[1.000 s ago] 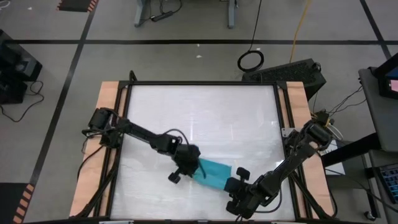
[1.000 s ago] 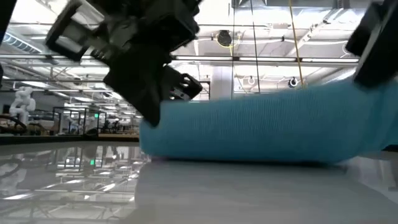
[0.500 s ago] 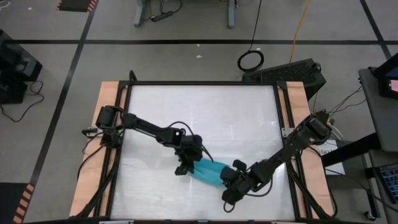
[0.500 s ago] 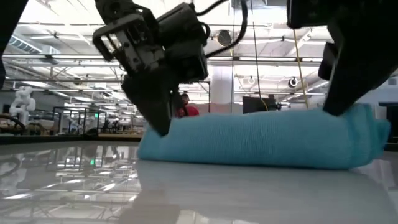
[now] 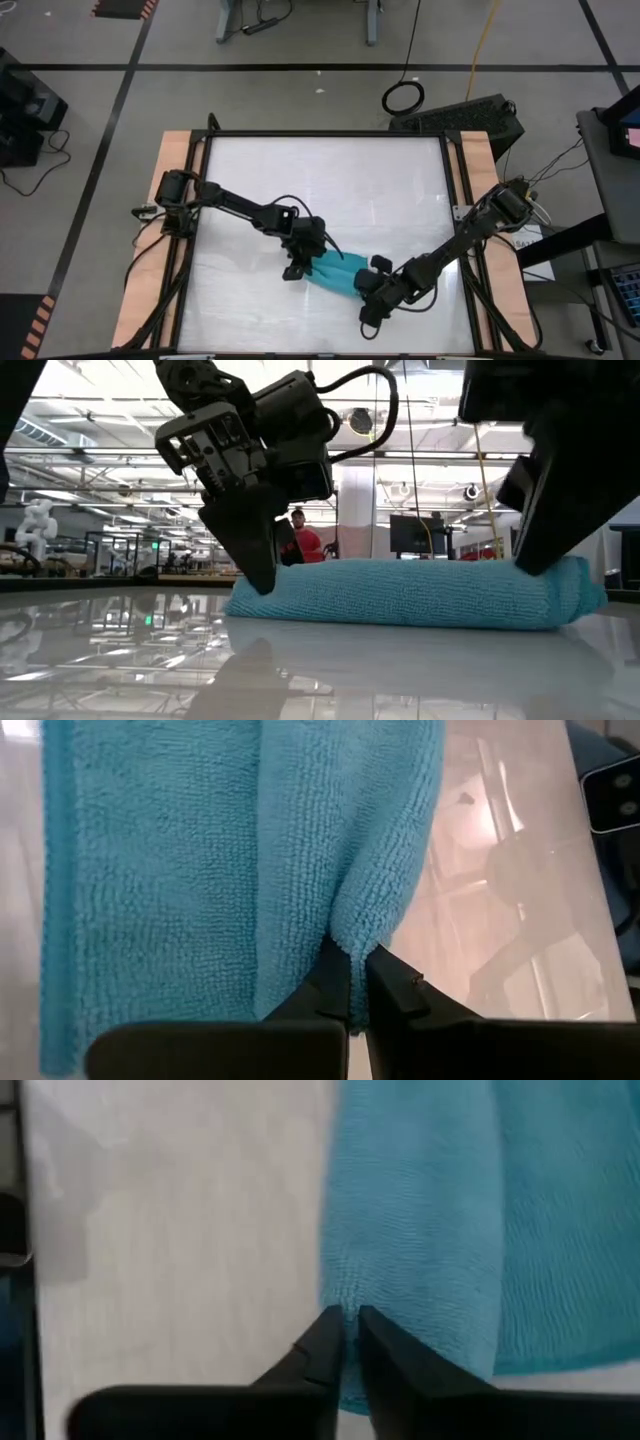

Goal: Roll towel
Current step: Roll the blue towel

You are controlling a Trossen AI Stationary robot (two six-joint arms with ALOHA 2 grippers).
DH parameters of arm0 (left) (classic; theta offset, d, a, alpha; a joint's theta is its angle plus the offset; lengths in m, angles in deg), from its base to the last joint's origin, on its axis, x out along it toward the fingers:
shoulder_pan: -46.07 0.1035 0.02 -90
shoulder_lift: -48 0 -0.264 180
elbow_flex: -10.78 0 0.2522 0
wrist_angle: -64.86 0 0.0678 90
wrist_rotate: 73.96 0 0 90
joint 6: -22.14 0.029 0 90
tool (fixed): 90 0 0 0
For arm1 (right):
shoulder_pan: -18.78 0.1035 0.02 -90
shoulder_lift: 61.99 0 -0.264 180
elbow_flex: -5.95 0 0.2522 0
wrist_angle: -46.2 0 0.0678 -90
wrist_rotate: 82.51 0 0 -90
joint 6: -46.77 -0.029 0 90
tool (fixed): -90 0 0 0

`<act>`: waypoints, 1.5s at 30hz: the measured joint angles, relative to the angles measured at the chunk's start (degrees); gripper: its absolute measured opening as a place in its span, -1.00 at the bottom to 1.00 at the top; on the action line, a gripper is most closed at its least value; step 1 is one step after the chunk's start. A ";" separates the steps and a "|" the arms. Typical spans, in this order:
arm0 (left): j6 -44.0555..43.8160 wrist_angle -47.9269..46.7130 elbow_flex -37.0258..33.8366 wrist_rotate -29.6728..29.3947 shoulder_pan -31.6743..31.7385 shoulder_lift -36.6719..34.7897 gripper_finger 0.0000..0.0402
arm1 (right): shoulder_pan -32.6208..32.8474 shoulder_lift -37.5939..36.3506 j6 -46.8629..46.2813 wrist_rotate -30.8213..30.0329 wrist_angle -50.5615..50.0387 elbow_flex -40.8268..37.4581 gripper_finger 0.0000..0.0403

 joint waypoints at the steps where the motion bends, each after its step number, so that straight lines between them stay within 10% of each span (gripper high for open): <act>1: 0.00 -0.03 0.00 -0.08 0.08 0.00 -0.95 | 0.39 -0.23 2.02 -0.50 -0.02 0.18 -0.80; 11: -0.03 -0.83 0.00 -0.27 0.98 0.00 -0.95 | 6.34 -0.67 16.79 -12.09 -2.62 1.65 -0.02; 17: -0.05 -0.85 0.00 -0.34 1.13 0.00 -0.95 | 9.22 3.62 18.71 -18.66 -4.70 1.65 0.12; 32: -0.05 -1.53 0.00 1.41 1.17 0.00 -0.95 | 6.98 10.29 14.50 -26.41 -7.00 1.85 -0.40; 38: -0.10 -3.69 0.00 3.08 1.15 0.00 -0.95 | 5.11 8.56 11.47 -18.73 -4.96 1.68 -0.92; 45: -2.15 -3.69 0.02 8.03 0.97 0.00 -0.95 | 3.79 5.18 4.65 -4.59 1.70 1.63 -0.93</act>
